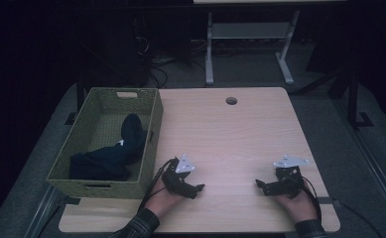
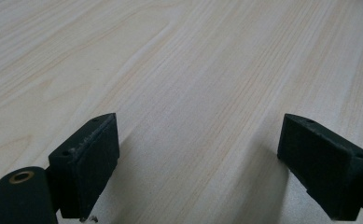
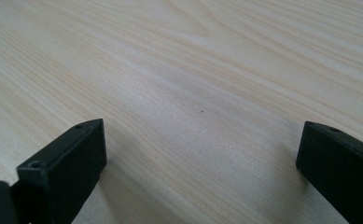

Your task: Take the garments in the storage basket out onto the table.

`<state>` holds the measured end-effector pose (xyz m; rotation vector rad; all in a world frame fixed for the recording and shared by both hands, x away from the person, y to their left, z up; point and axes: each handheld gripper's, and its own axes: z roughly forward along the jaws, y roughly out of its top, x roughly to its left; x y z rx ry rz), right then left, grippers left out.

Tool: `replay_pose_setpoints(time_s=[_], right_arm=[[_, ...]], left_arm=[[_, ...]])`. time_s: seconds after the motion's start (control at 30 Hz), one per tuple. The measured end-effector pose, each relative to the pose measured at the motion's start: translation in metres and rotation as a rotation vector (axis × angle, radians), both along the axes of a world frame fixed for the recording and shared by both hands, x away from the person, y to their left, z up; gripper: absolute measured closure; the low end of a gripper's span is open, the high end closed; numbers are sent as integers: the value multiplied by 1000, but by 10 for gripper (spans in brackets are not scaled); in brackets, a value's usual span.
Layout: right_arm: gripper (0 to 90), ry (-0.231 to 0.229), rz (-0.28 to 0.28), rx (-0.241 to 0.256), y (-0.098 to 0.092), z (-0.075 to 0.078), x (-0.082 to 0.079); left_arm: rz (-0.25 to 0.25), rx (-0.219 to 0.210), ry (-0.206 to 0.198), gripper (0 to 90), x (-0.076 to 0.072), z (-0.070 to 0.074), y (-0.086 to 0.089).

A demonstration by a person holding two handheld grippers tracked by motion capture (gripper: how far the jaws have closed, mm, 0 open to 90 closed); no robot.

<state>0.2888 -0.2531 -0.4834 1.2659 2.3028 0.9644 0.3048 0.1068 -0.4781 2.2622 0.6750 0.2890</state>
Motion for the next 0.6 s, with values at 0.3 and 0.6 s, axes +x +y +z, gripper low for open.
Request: replay_pose_setpoints(time_s=[0.3, 0.6], right_arm=[[13, 2, -2, 1, 0, 0, 0], [13, 4, -3, 2, 0, 0, 0]], left_arm=[[1, 2, 4, 122, 0, 0, 0], [0, 45, 32, 130, 1, 5, -2]])
